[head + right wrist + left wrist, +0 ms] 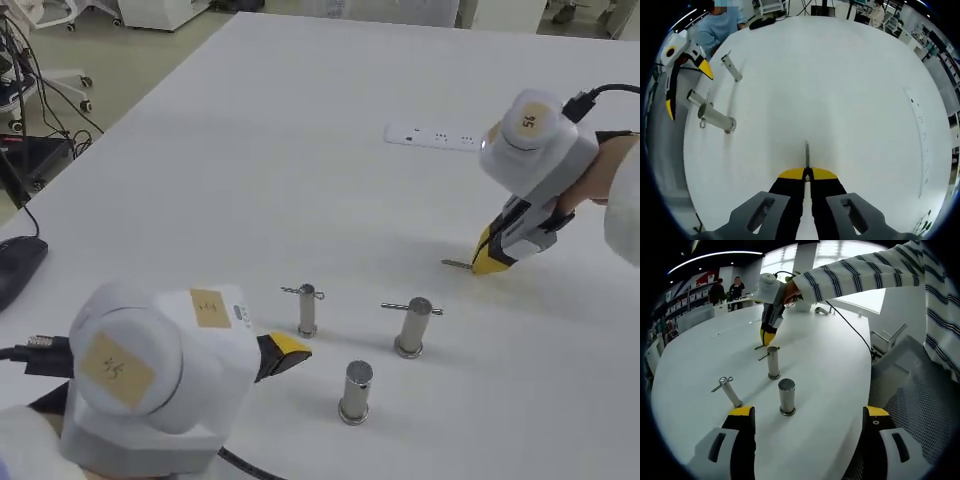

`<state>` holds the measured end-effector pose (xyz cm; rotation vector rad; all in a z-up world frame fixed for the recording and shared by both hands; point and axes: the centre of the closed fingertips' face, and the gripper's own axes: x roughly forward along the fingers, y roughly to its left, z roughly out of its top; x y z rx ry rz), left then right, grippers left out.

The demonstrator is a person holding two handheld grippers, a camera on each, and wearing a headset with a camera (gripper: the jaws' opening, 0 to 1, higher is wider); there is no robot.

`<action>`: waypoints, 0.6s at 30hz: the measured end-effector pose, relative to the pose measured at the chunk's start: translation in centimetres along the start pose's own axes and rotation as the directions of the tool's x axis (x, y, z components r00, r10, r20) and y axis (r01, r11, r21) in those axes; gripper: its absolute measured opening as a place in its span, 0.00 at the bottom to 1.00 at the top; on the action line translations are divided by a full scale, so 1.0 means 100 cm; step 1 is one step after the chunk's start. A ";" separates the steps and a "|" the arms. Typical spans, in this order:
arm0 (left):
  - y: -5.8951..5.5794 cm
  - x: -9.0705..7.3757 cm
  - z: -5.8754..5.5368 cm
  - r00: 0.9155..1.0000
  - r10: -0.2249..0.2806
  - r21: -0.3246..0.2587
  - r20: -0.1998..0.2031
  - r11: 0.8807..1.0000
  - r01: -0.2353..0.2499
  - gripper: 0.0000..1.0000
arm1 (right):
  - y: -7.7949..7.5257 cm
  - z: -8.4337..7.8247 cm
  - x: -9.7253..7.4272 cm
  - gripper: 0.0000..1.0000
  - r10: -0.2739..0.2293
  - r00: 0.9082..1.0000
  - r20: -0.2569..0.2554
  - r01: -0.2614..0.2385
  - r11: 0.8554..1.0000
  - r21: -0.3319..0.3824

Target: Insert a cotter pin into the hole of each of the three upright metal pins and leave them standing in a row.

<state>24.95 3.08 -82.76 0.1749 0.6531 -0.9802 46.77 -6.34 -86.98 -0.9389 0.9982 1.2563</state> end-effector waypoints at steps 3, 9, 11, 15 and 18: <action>0.001 0.000 0.000 1.000 0.004 0.003 0.000 1.000 -0.004 0.88 | 0.001 0.000 0.000 0.04 -0.001 0.999 -0.032 0.000 1.000 -0.015; 0.002 0.000 -0.001 1.000 0.001 -0.009 -0.004 1.000 -0.001 0.85 | 0.001 -0.001 0.000 0.04 0.003 0.999 -0.046 0.000 0.997 0.079; 0.002 0.001 -0.003 1.000 -0.005 -0.013 -0.014 1.000 0.005 0.83 | -0.002 0.000 0.002 0.04 0.000 0.999 -0.043 0.001 1.000 0.021; 0.003 0.003 -0.004 1.000 -0.003 -0.005 -0.020 1.000 0.003 0.83 | -0.002 0.000 0.002 0.03 -0.015 0.999 -0.051 0.015 1.000 0.003; 0.003 0.003 -0.003 1.000 -0.003 -0.003 -0.017 1.000 0.003 0.83 | 0.000 0.000 0.001 0.03 -0.023 0.998 -0.051 0.021 0.999 -0.032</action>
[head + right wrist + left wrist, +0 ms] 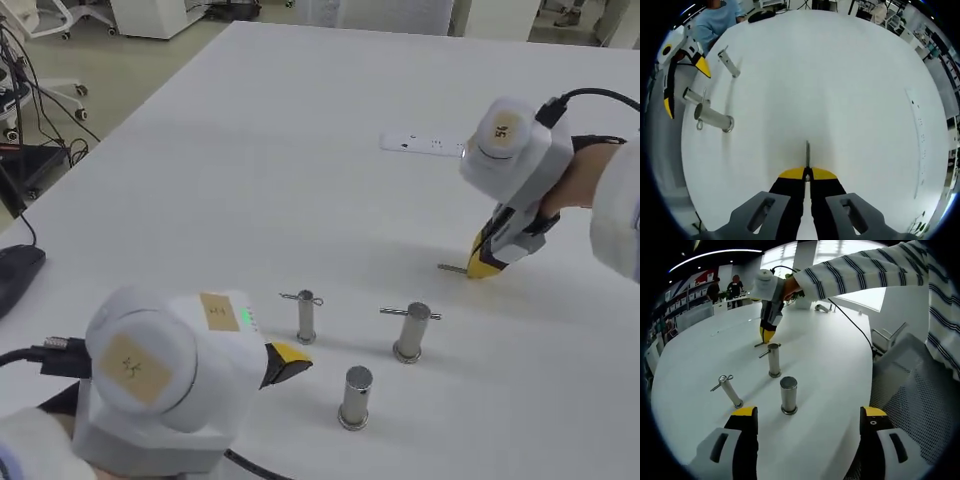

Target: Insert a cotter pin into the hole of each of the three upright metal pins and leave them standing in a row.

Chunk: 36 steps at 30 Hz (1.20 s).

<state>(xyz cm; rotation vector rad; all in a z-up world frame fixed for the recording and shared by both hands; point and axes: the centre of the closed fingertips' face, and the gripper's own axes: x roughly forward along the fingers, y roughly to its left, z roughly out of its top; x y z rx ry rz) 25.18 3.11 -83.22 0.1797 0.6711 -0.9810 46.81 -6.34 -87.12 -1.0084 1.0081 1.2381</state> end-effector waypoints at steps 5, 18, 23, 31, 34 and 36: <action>0.000 0.002 0.000 1.000 0.001 0.010 -0.007 1.000 -0.001 0.82 | 0.000 -0.001 0.000 0.03 -0.032 0.999 0.018 0.032 0.999 -0.003; -0.002 -0.002 0.000 1.000 0.004 0.015 -0.019 1.000 -0.003 0.79 | 0.010 0.001 -0.023 0.02 -0.123 0.991 0.049 0.126 0.989 -0.071; -0.001 -0.006 0.004 1.000 0.016 0.019 -0.007 1.000 -0.016 0.79 | 0.014 0.000 -0.035 0.02 -0.147 0.986 0.076 0.151 0.987 -0.049; 0.000 -0.010 0.006 1.000 0.029 0.018 0.003 0.999 -0.030 0.78 | 0.028 -0.006 -0.046 0.02 -0.173 0.978 0.118 0.180 0.982 -0.056; 0.002 -0.011 0.006 0.999 0.036 0.012 0.005 0.999 -0.036 0.78 | 0.032 -0.006 -0.052 0.02 -0.186 0.974 0.127 0.196 0.978 -0.071; 0.003 -0.014 0.007 0.999 0.042 0.002 0.016 0.999 -0.042 0.77 | 0.038 -0.005 -0.059 0.02 -0.198 0.970 0.138 0.211 0.974 -0.084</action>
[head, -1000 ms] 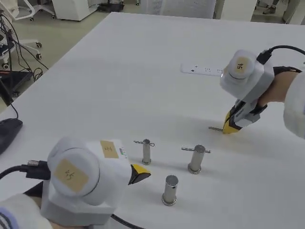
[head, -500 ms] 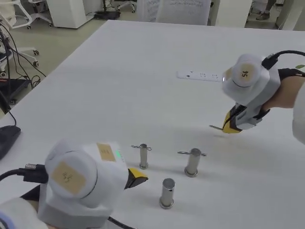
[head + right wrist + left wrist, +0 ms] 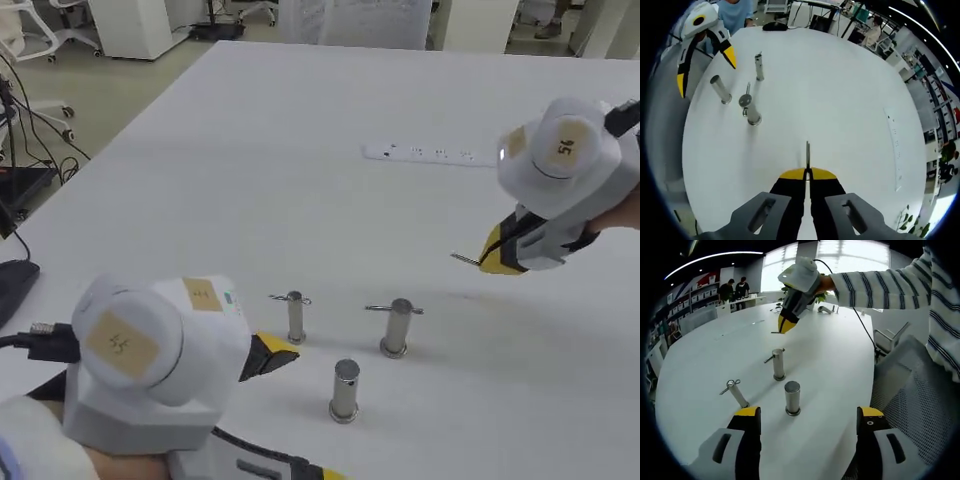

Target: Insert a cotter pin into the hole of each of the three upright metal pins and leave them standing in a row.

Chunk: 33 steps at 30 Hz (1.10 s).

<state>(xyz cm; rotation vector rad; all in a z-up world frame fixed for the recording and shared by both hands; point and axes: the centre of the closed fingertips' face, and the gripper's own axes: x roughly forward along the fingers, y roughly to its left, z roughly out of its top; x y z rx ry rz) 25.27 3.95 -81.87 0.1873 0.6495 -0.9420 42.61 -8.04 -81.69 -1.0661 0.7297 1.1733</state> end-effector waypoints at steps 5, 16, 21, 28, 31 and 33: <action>0.006 -0.004 0.006 0.999 0.019 -0.013 0.026 1.000 -0.018 0.76 | 0.011 0.009 -0.016 0.02 -0.035 0.999 0.017 0.035 0.999 -0.032; 0.015 -0.007 0.030 0.995 0.050 0.005 0.089 0.999 -0.051 0.72 | 0.043 0.013 -0.021 0.03 -0.055 0.998 0.030 0.057 0.996 -0.070; 0.012 -0.003 0.041 0.994 0.043 0.033 0.102 0.998 -0.047 0.70 | 0.056 0.020 -0.029 0.03 -0.066 0.996 0.058 0.069 0.996 -0.054; 0.005 0.009 0.055 0.992 0.017 0.056 0.126 0.998 -0.024 0.68 | 0.065 0.022 -0.039 0.03 -0.098 0.992 0.082 0.099 0.995 -0.015; 0.002 0.012 0.058 0.991 0.006 0.057 0.134 0.998 -0.014 0.67 | 0.071 0.020 -0.043 0.03 -0.113 0.990 0.080 0.114 0.993 -0.005; 0.001 0.015 0.060 0.991 -0.003 0.050 0.136 0.999 -0.004 0.66 | 0.072 0.017 -0.044 0.03 -0.122 0.989 0.079 0.122 0.992 0.009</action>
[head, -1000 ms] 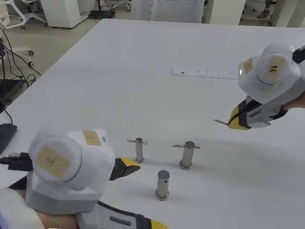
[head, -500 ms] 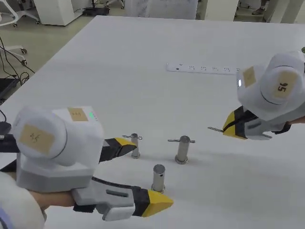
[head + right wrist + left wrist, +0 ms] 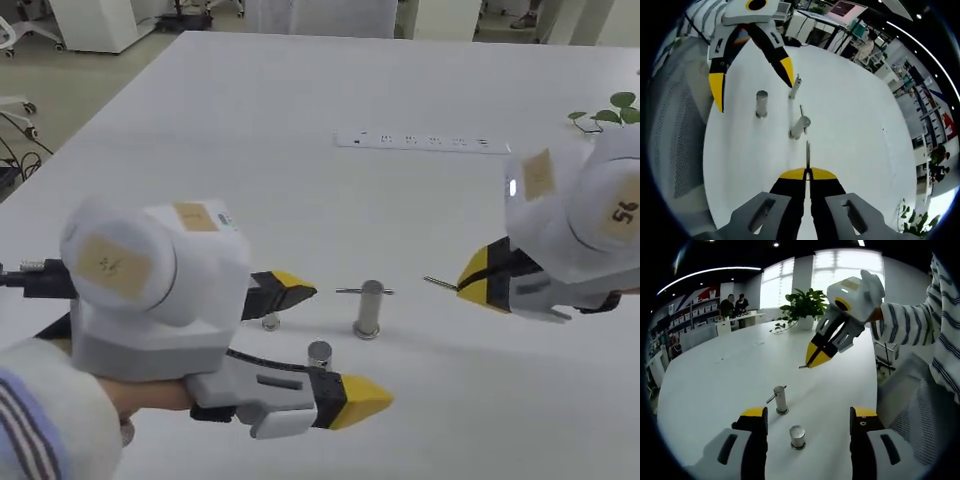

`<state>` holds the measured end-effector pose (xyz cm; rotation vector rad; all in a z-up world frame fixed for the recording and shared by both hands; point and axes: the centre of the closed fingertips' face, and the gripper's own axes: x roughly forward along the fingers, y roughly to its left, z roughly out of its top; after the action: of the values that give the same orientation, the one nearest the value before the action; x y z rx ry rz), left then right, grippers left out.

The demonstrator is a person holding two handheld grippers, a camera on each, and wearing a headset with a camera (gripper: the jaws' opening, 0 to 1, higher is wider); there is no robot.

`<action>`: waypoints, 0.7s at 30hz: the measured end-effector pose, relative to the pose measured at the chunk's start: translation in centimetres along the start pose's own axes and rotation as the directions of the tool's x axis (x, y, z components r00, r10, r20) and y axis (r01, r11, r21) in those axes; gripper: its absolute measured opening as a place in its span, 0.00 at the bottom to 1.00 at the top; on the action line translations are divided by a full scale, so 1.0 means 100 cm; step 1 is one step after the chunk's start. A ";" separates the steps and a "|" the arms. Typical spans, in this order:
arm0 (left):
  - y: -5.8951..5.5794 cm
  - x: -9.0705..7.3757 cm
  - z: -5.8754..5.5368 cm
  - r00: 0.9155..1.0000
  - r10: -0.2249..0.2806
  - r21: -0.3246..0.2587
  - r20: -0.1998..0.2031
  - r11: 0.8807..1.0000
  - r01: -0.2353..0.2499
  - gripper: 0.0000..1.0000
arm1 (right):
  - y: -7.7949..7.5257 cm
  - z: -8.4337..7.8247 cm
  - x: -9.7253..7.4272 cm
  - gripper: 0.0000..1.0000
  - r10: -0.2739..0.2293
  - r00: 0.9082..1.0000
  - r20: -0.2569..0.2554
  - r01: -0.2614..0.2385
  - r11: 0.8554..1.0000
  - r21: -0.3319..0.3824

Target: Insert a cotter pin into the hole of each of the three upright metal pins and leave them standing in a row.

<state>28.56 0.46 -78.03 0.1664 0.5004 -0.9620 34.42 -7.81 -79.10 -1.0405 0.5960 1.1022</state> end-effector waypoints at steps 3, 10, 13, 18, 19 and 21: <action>-0.002 0.004 0.002 1.000 -0.011 -0.006 0.007 1.000 0.011 0.64 | 0.004 0.000 -0.004 0.03 -0.012 1.000 0.006 0.012 1.000 0.021; -0.004 0.013 0.011 0.999 -0.031 -0.058 0.041 0.998 0.033 0.58 | 0.016 0.004 -0.010 0.03 -0.038 0.999 0.014 0.038 0.999 0.028; -0.005 0.016 0.012 0.998 -0.046 -0.080 0.040 0.996 0.049 0.54 | 0.021 0.005 -0.010 0.03 -0.042 0.999 0.011 0.042 0.999 0.022; -0.008 0.018 0.017 0.997 -0.062 -0.104 0.052 0.992 0.068 0.45 | 0.030 0.007 -0.009 0.03 -0.044 0.999 0.013 0.044 0.999 0.017; -0.008 0.019 0.018 0.996 -0.065 -0.110 0.054 0.991 0.071 0.43 | 0.031 0.007 -0.009 0.03 -0.046 0.999 0.012 0.046 0.999 0.014; -0.008 0.019 0.020 0.996 -0.068 -0.121 0.055 0.990 0.074 0.40 | 0.033 0.007 -0.009 0.03 -0.049 0.999 0.011 0.048 0.999 0.011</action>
<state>29.49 -2.12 -77.19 0.0132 0.5204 -0.9995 31.00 -7.30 -79.25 -1.0333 0.5642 1.0609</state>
